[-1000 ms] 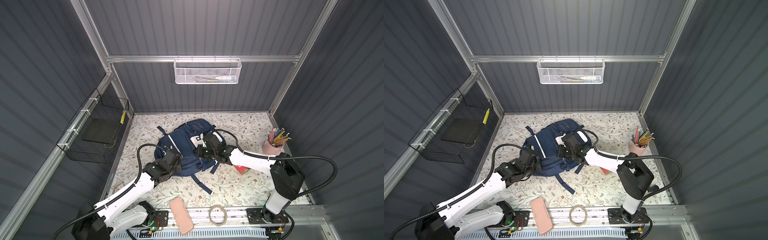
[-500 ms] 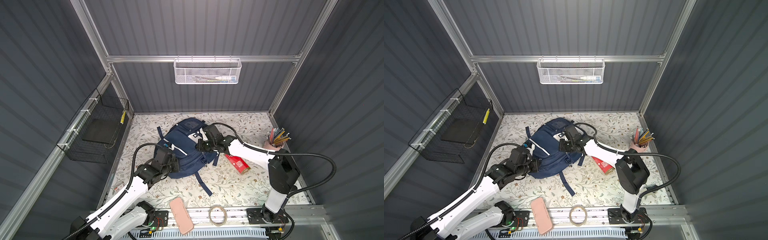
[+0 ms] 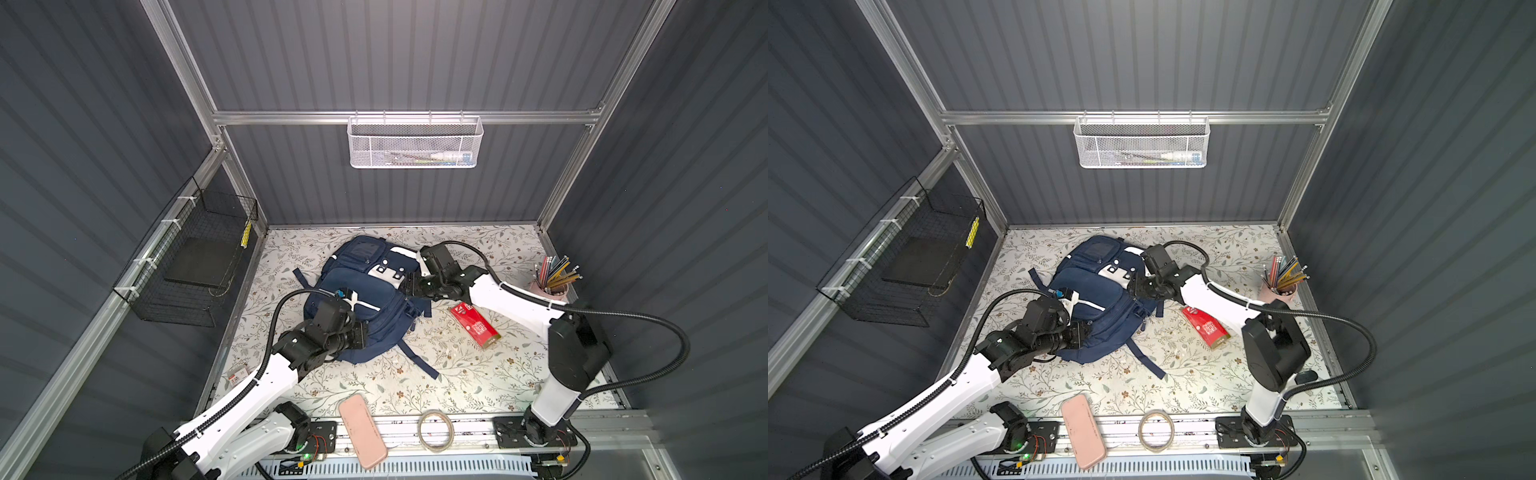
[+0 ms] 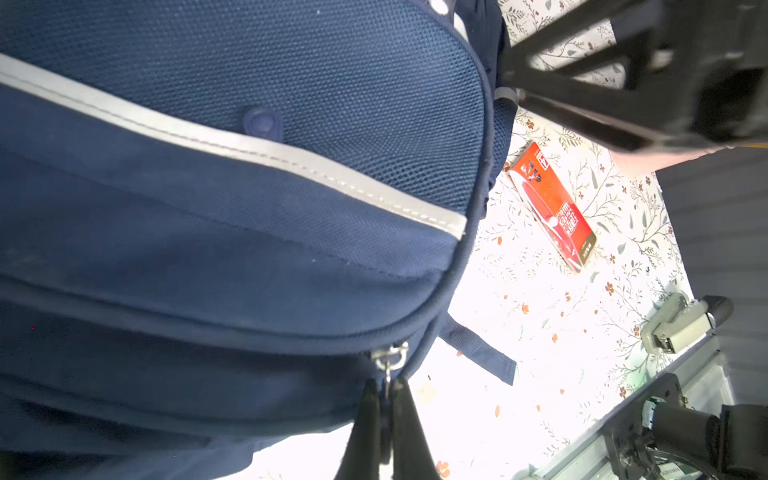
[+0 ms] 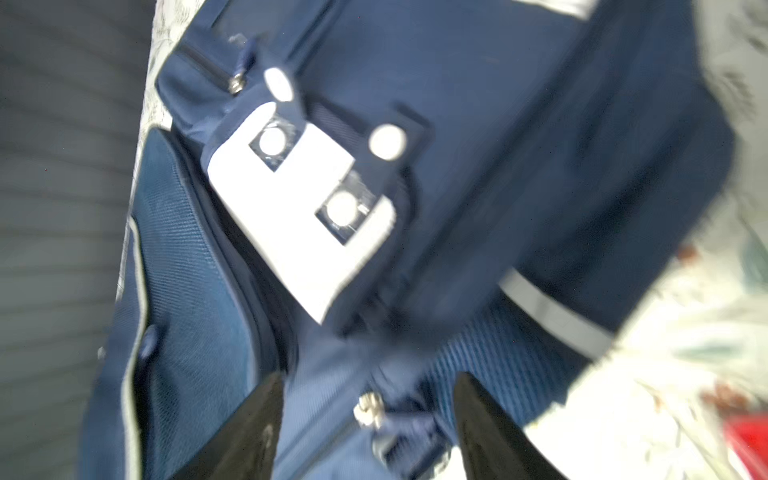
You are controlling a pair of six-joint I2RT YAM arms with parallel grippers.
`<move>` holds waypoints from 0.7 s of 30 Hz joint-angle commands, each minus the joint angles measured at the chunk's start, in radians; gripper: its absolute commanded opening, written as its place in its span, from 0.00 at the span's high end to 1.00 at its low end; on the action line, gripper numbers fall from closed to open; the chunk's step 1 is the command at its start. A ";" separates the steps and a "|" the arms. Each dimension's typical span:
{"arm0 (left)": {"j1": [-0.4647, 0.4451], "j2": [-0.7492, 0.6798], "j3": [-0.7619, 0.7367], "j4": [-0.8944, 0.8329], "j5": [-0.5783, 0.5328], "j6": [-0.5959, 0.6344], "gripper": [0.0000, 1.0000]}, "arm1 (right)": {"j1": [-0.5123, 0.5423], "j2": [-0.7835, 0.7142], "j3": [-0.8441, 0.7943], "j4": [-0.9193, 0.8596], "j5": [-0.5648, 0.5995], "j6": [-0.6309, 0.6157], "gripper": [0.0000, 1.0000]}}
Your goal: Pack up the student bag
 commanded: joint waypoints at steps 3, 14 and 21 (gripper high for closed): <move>-0.009 0.049 0.017 0.093 0.070 -0.026 1.00 | 0.147 -0.082 -0.092 0.073 0.051 0.235 0.27; -0.009 0.039 0.024 0.108 0.068 -0.022 1.00 | 0.233 0.085 -0.004 0.180 0.079 0.347 0.33; -0.008 0.035 0.032 -0.055 -0.125 -0.030 1.00 | 0.176 0.010 -0.105 0.197 0.073 0.301 1.00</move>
